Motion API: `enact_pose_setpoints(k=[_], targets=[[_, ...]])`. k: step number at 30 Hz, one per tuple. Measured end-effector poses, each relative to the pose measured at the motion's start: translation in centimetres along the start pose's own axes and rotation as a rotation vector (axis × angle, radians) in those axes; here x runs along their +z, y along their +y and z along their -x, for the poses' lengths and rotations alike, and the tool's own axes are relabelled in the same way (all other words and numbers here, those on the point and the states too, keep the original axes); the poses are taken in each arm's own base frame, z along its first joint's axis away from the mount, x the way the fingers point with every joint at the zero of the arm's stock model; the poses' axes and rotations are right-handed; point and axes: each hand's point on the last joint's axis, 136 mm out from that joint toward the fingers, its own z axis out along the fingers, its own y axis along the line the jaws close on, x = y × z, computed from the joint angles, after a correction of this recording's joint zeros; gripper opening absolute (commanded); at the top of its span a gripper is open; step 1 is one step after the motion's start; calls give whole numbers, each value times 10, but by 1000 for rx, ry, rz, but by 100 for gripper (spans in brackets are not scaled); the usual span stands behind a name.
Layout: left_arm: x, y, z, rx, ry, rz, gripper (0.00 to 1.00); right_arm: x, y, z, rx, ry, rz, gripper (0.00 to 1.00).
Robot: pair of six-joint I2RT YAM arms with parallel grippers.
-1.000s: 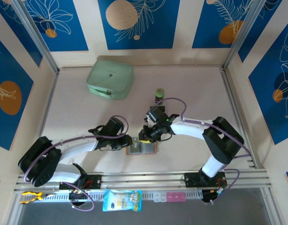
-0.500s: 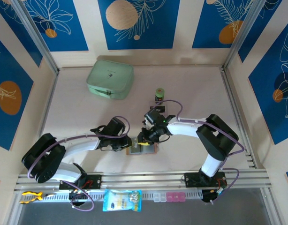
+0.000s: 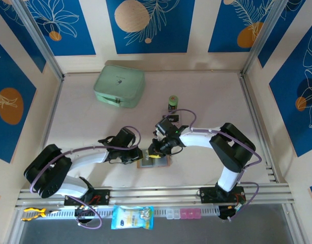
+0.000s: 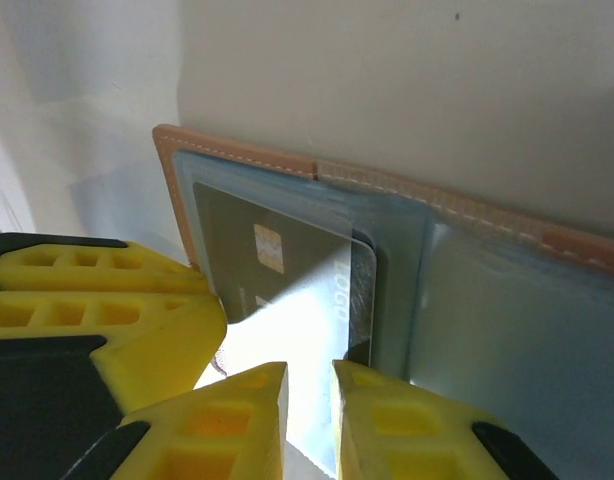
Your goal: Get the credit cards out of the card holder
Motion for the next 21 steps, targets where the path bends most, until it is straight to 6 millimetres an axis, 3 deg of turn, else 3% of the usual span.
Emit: enact_pose_setpoints(k=[21], targets=[[3, -4, 0, -1, 16, -9, 10, -5, -6, 0, -4, -23, -52, 28]])
